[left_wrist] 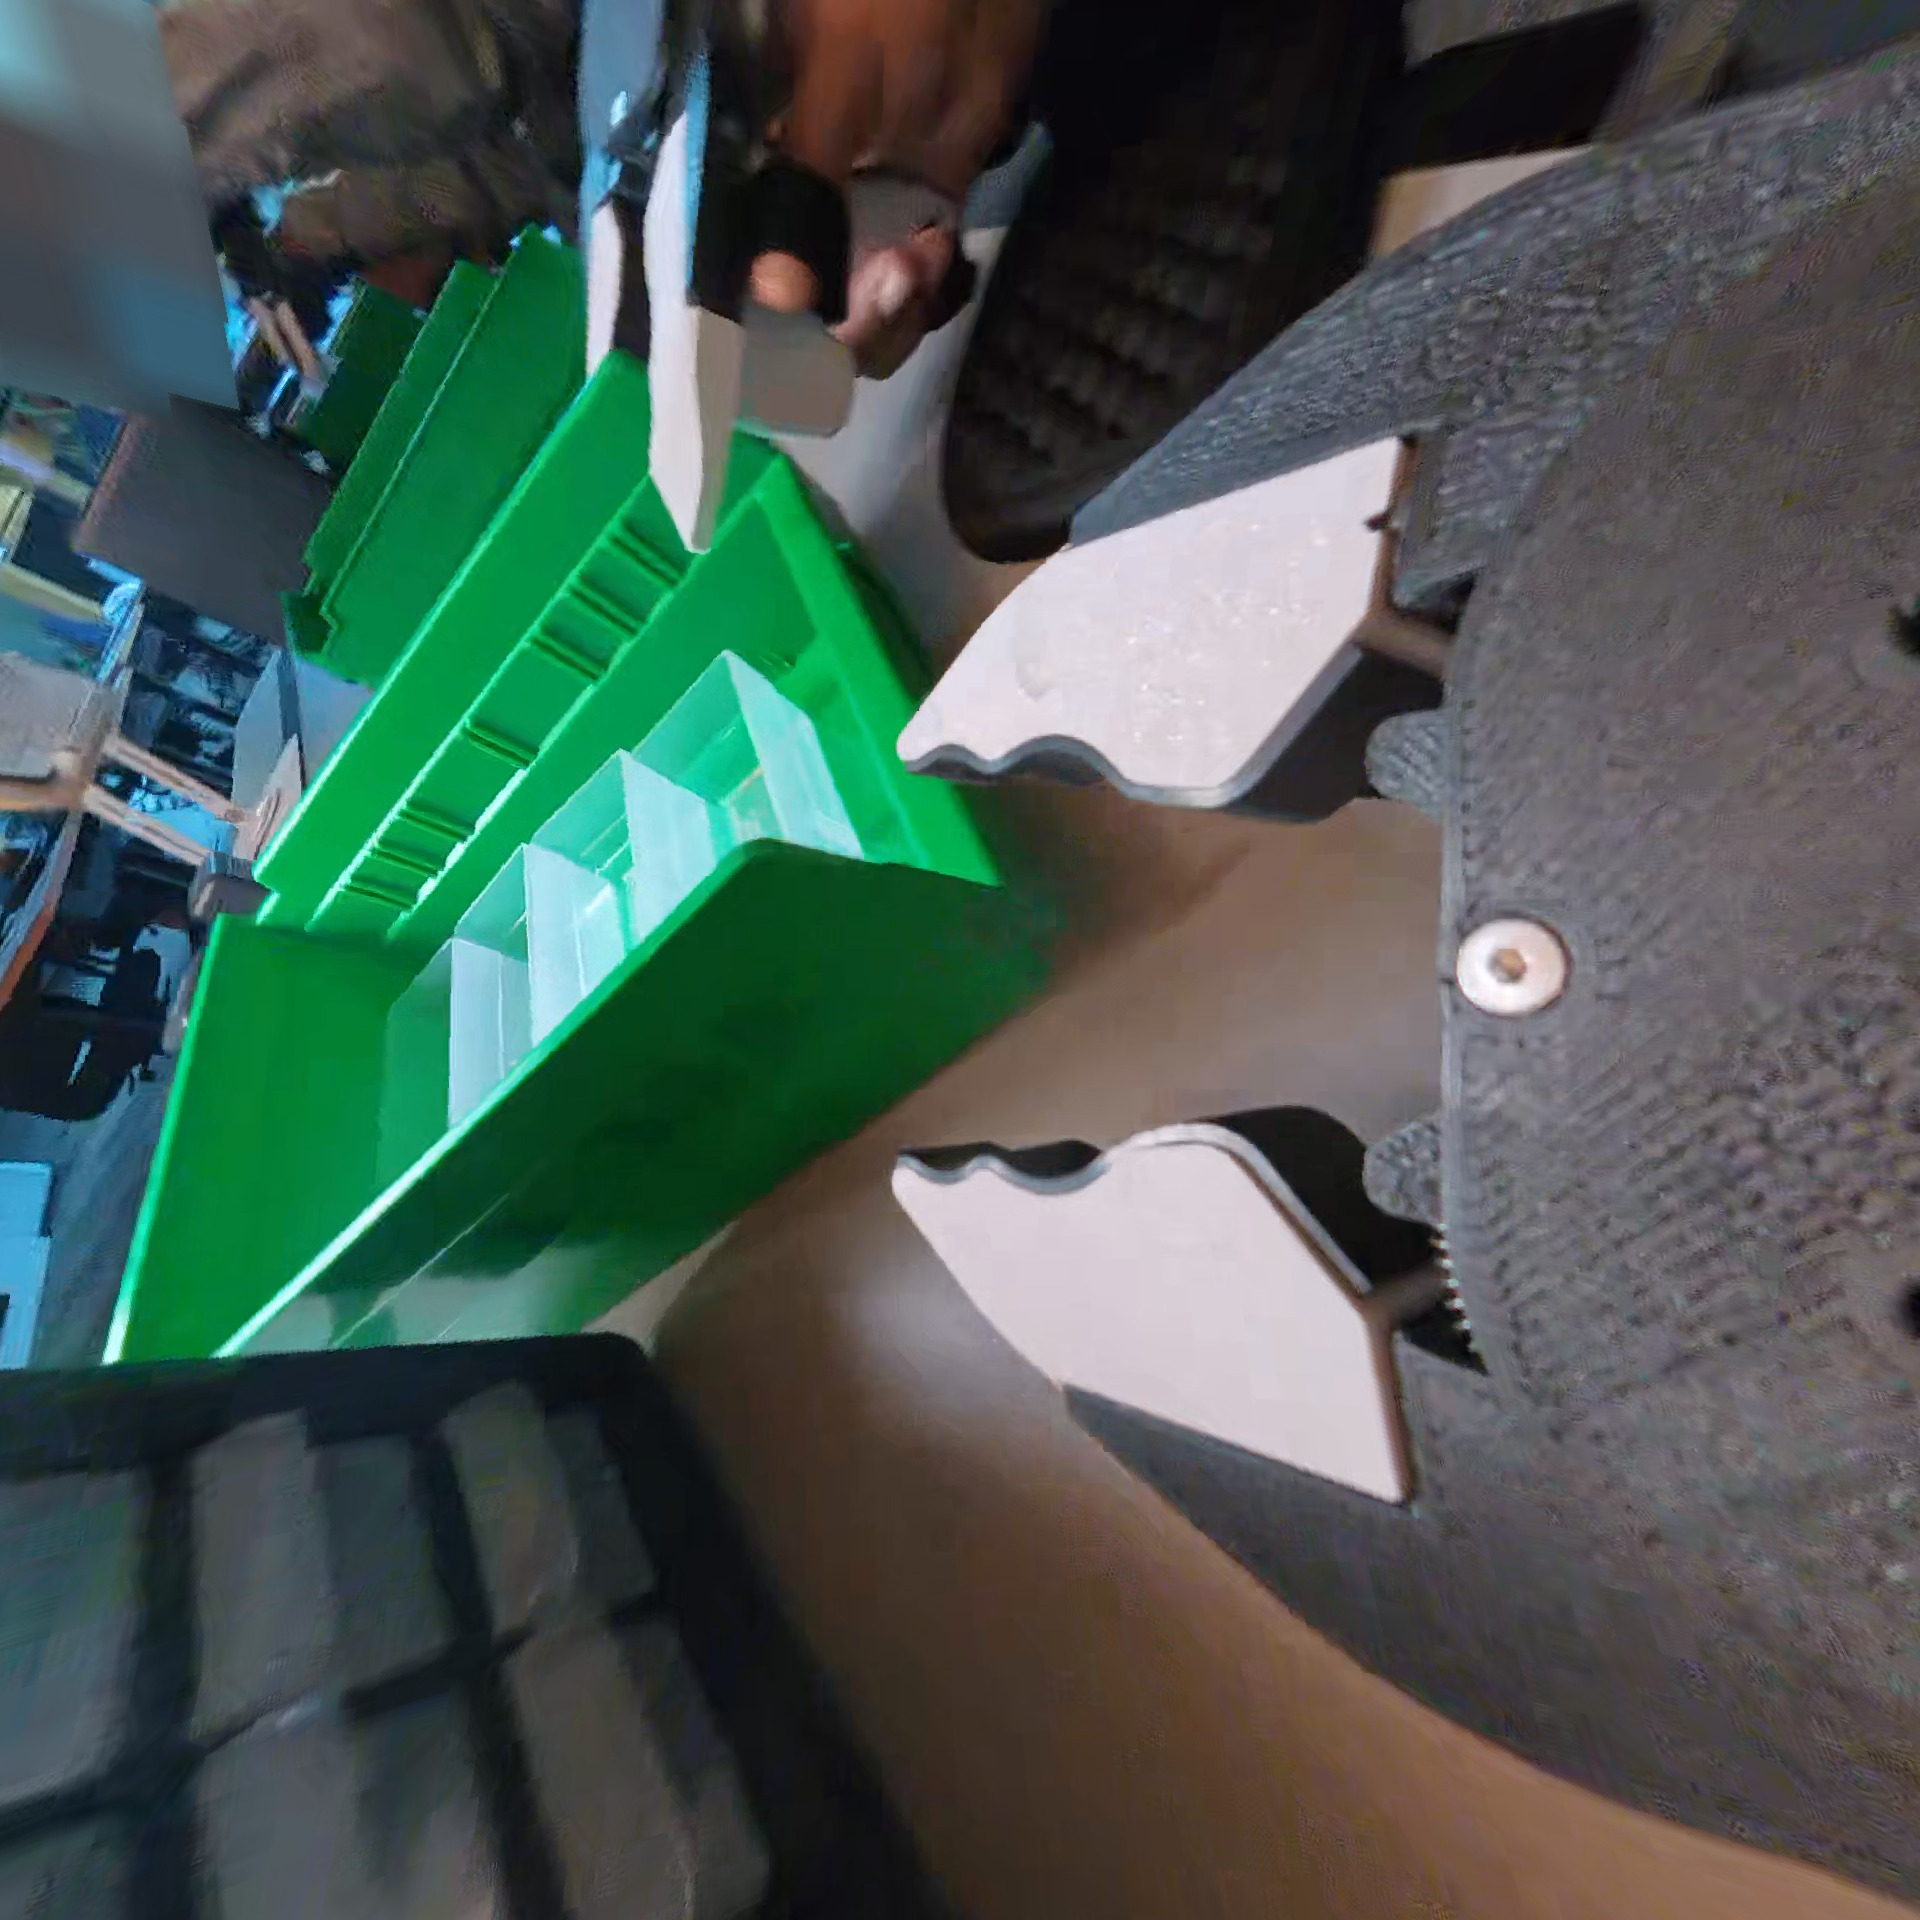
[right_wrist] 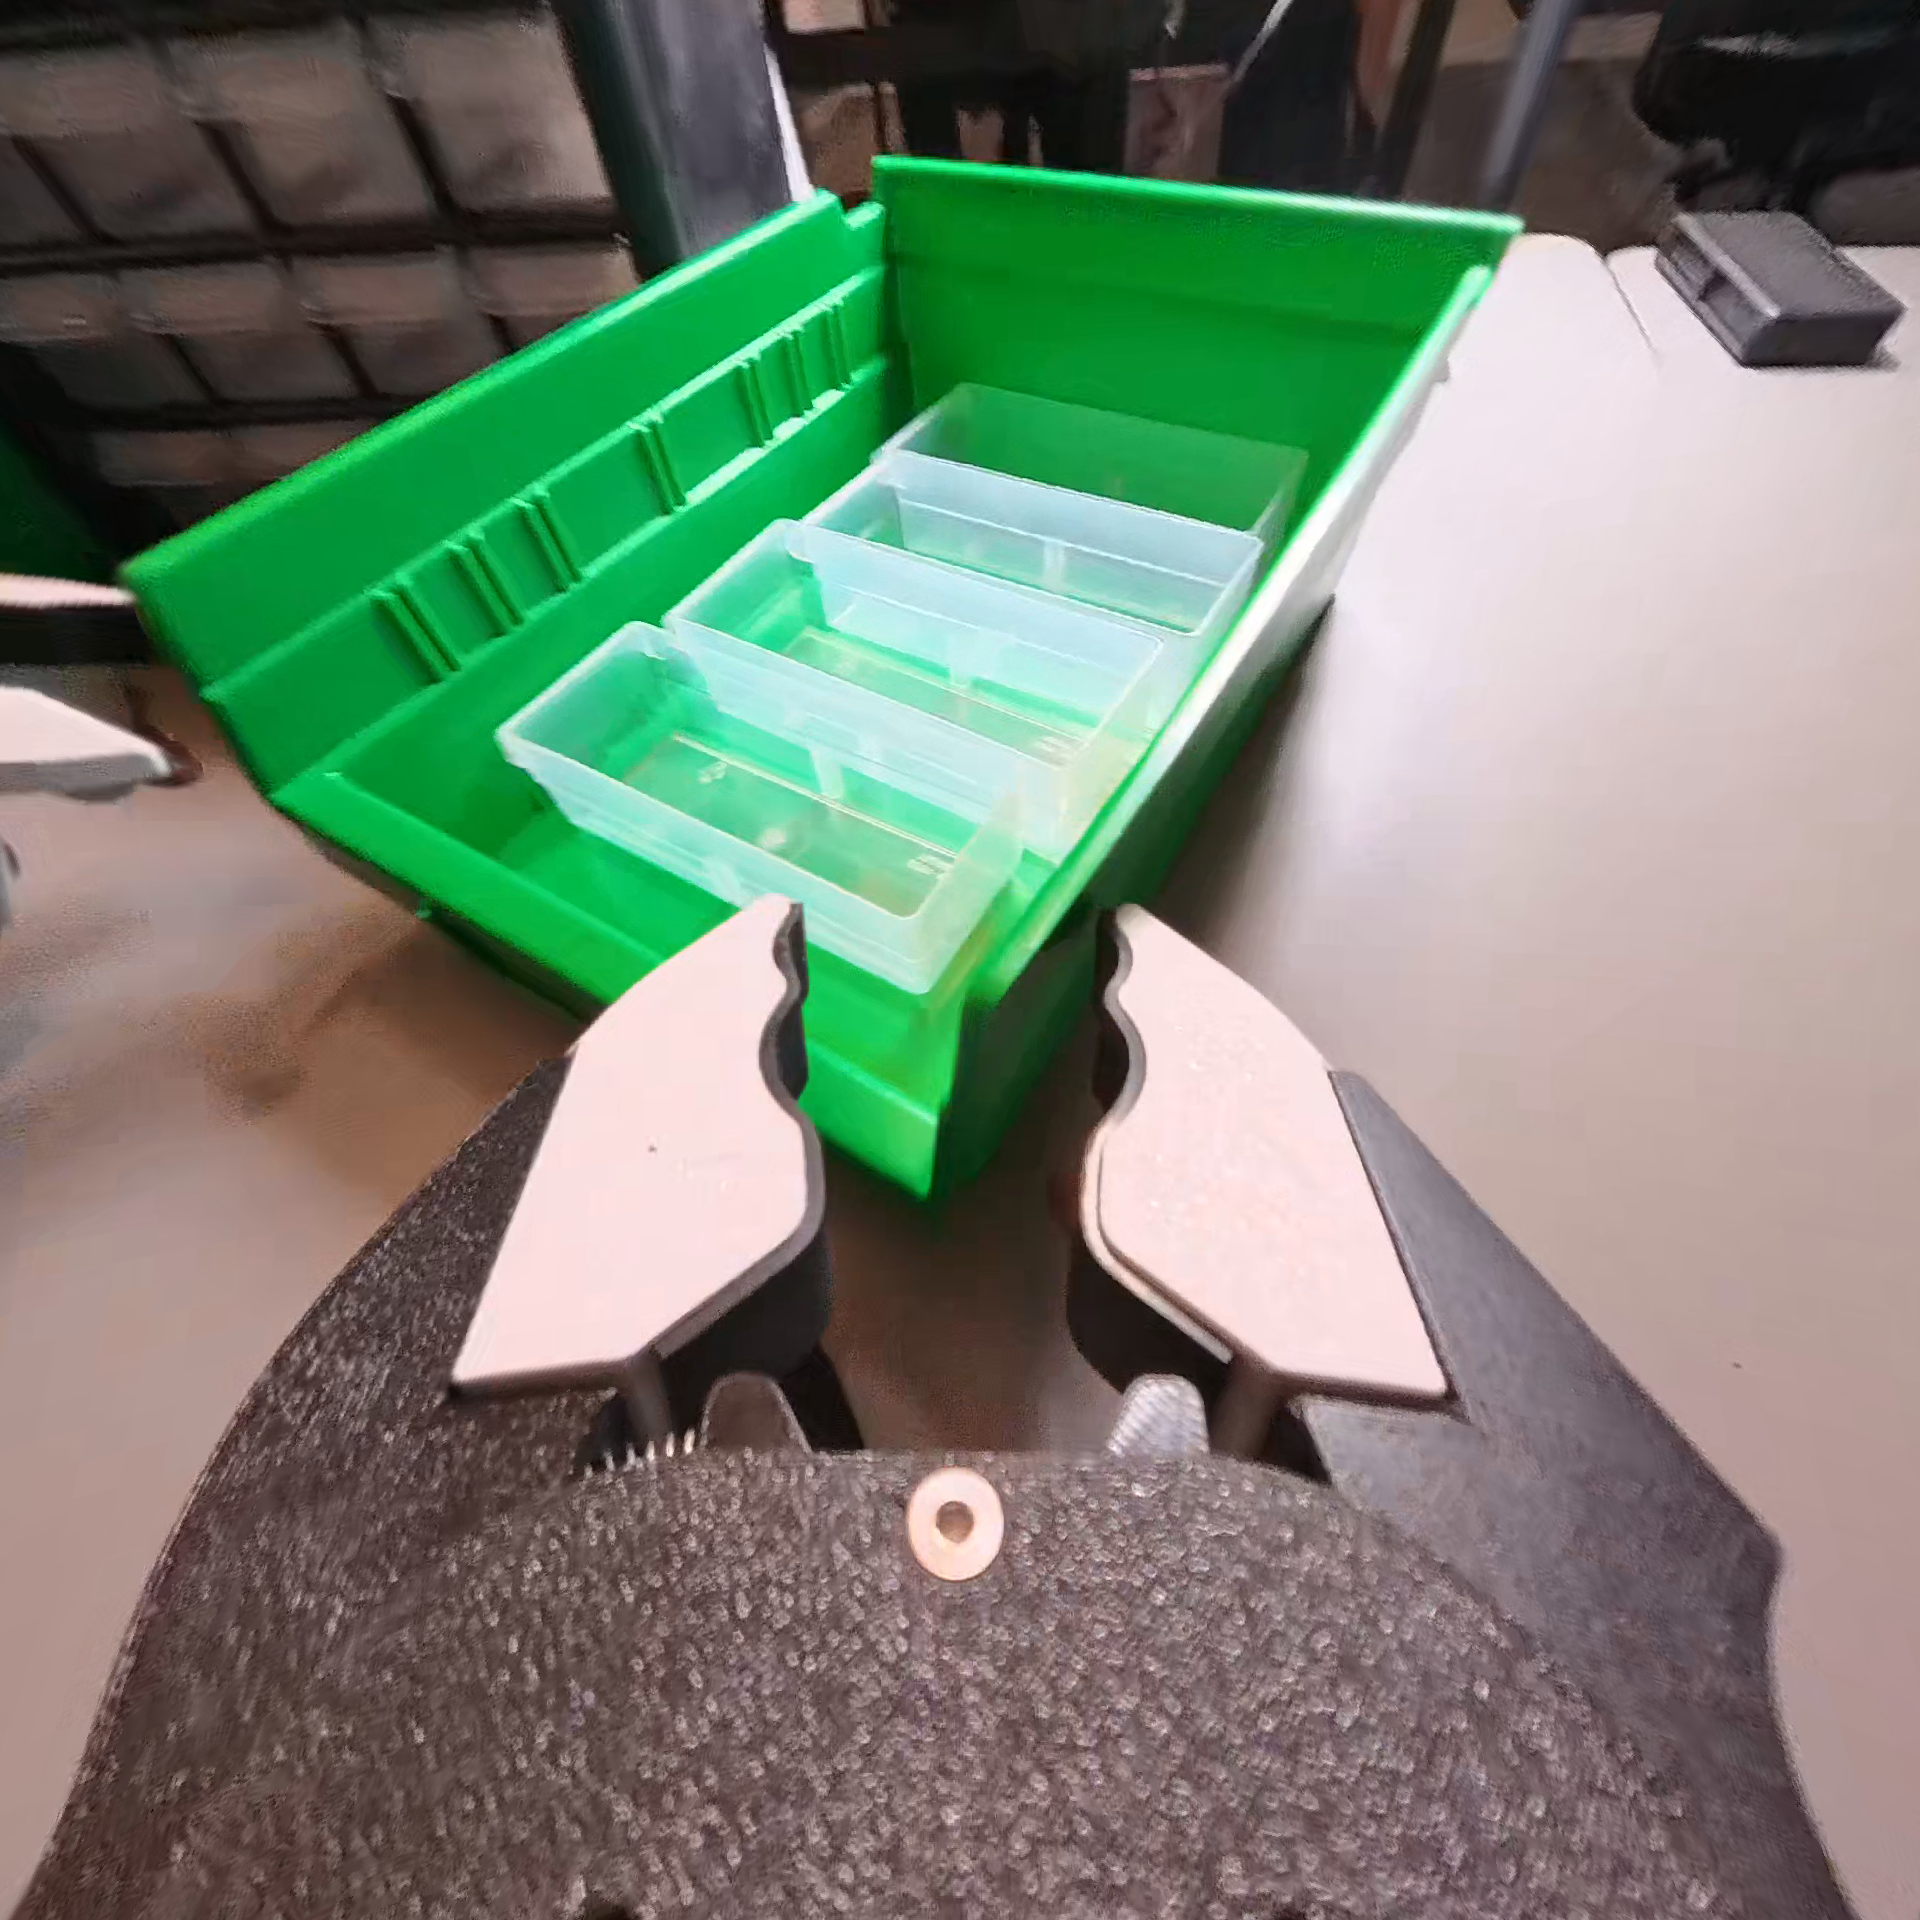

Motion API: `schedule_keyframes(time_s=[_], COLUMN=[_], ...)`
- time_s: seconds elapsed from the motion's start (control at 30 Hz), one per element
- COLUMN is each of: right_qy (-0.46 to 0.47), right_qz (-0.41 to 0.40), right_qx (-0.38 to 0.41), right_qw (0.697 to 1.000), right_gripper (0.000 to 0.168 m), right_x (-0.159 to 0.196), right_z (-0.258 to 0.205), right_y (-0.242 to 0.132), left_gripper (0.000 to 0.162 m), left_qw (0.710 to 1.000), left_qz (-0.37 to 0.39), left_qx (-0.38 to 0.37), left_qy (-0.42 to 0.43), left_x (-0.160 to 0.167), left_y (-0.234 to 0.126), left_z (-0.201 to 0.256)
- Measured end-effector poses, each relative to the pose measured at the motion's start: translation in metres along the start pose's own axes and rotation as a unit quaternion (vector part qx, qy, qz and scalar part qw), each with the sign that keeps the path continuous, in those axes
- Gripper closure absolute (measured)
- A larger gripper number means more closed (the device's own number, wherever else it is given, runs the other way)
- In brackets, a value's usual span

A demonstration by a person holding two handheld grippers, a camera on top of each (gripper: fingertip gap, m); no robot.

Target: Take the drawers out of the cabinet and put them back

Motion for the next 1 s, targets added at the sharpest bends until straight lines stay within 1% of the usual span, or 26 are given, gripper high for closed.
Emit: schedule_keyframes(time_s=[0.1,0.13,0.17,0.2,0.23,0.3,0.33,0.4,0.47,0.53,0.57,0.67,0.77,0.9,1.0], right_qy=[-0.002,-0.006,-0.003,-0.005,-0.020,-0.064,-0.082,-0.079,-0.085,-0.112,-0.125,-0.143,-0.156,-0.175,-0.183], right_qz=[0.004,0.010,0.016,0.024,0.029,0.046,0.052,0.063,0.081,0.109,0.119,0.160,0.206,0.259,0.279], right_qx=[0.026,0.023,0.018,0.020,0.038,0.086,0.104,0.106,0.112,0.134,0.144,0.149,0.126,0.061,-0.004], right_qw=[1.000,1.000,1.000,1.000,0.999,0.993,0.990,0.989,0.987,0.979,0.974,0.965,0.958,0.948,0.943], right_gripper=[0.133,0.135,0.137,0.143,0.145,0.150,0.151,0.152,0.153,0.160,0.160,0.160,0.159,0.158,0.157], right_x=[0.004,0.005,0.005,0.004,0.004,0.003,0.003,0.002,-0.003,-0.017,-0.027,-0.057,-0.084,-0.110,-0.124], right_z=[0.008,0.009,0.010,0.011,0.013,0.015,0.014,0.010,0.002,-0.006,-0.010,-0.027,-0.054,-0.106,-0.150], right_y=[0.007,0.007,0.005,0.004,0.003,-0.002,-0.006,-0.017,-0.033,-0.051,-0.060,-0.089,-0.120,-0.147,-0.146], left_gripper=[0.109,0.112,0.120,0.124,0.126,0.137,0.137,0.139,0.142,0.142,0.143,0.143,0.143,0.145,0.145], left_qw=[0.999,0.999,0.998,0.997,0.996,0.993,0.992,0.991,0.990,0.990,0.990,0.985,0.976,0.960,0.946], left_qz=[0.008,0.017,0.015,0.008,0.002,-0.001,-0.002,0.005,0.028,0.049,0.064,0.111,0.146,0.182,0.195], left_qx=[-0.025,-0.040,-0.060,-0.069,-0.077,-0.098,-0.103,-0.103,-0.101,-0.099,-0.096,-0.097,-0.109,-0.154,-0.207], left_qy=[-0.019,-0.007,0.015,0.033,0.042,0.064,0.076,0.088,0.090,0.086,0.081,0.090,0.120,0.147,0.154], left_x=[-0.002,-0.007,-0.010,-0.012,-0.014,-0.017,-0.017,-0.021,-0.032,-0.049,-0.060,-0.097,-0.132,-0.165,-0.174], left_y=[0.034,0.039,0.043,0.047,0.049,0.049,0.048,0.043,0.034,0.025,0.020,-0.003,-0.038,-0.104,-0.161], left_z=[0.001,0.000,-0.001,0.000,0.004,0.009,0.012,0.018,0.024,0.029,0.032,0.042,0.054,0.059,0.055])
Point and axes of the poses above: each gripper's, where its closed fingertips meet, y out along the fingers, x out of its underside, z = x × y across the jaws, the point moved 5 cm from there along -y, back along the fingers, and after that the axes turned 14 degrees about y, right-handed, at the moved point
